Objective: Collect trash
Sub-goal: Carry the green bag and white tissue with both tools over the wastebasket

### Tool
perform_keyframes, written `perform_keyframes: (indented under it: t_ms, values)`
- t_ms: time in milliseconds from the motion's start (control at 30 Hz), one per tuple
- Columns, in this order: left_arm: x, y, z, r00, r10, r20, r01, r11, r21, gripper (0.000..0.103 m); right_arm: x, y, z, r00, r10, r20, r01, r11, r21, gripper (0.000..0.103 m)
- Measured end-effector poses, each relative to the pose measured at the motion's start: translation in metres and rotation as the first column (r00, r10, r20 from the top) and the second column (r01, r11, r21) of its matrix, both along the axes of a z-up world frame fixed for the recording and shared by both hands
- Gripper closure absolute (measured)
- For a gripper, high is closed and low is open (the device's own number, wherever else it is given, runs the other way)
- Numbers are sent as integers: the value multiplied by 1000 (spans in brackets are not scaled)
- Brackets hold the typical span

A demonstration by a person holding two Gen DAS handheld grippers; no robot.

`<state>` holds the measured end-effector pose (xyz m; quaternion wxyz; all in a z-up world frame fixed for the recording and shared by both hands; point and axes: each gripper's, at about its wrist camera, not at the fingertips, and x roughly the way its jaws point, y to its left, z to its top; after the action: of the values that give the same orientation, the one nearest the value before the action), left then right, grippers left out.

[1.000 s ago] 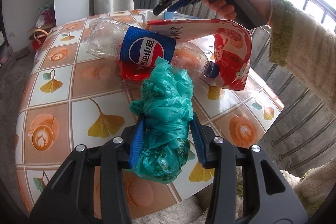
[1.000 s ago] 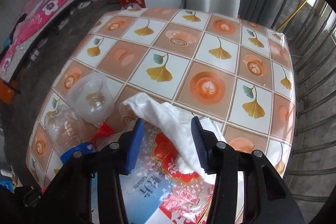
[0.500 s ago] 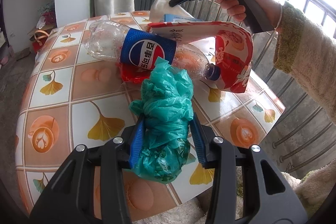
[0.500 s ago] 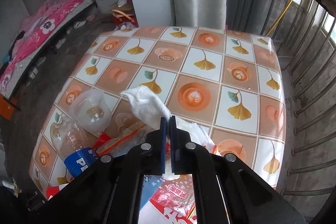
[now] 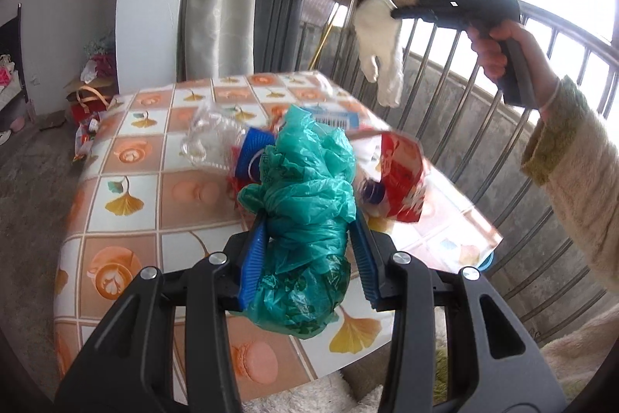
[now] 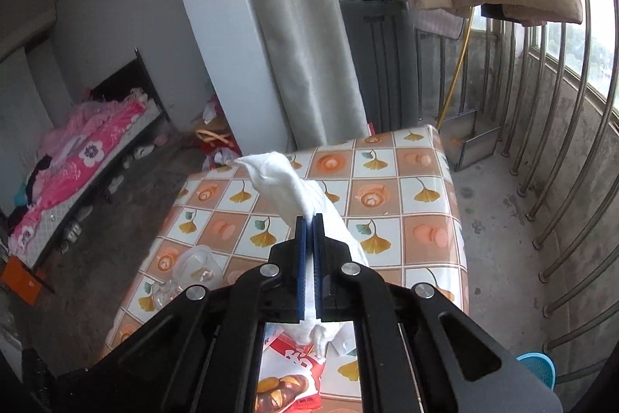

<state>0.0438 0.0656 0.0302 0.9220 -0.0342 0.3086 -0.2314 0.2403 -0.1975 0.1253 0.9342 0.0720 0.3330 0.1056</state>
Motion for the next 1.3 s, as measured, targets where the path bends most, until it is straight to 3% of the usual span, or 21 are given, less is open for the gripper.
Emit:
perform_keyframes:
  t_ms: [167, 367, 667, 933, 1167, 1300]
  values:
    - [-10, 3, 26, 998, -13, 65, 17, 999, -50, 64, -43, -22, 13, 999, -18, 46, 15, 998, 54, 100]
    - [-14, -10, 49, 992, -62, 114, 69, 996, -56, 64, -95, -52, 17, 996, -43, 74, 34, 992, 118, 100]
    - [-4, -66, 68, 969, -206, 133, 217, 973, -77, 64, -168, -105, 14, 985, -136, 105, 116, 977, 178, 99]
    - [25, -141, 68, 931, -363, 36, 364, 919, -151, 64, -215, -159, -2, 962, -255, 92, 233, 951, 204, 99]
    - [42, -230, 56, 872, -488, -50, 478, 868, -134, 64, -244, -210, -33, 926, -375, 39, 353, 898, 264, 99]
    - [45, -296, 42, 833, -539, -122, 532, 842, -87, 64, -261, -239, -56, 892, -453, -7, 435, 853, 287, 99]
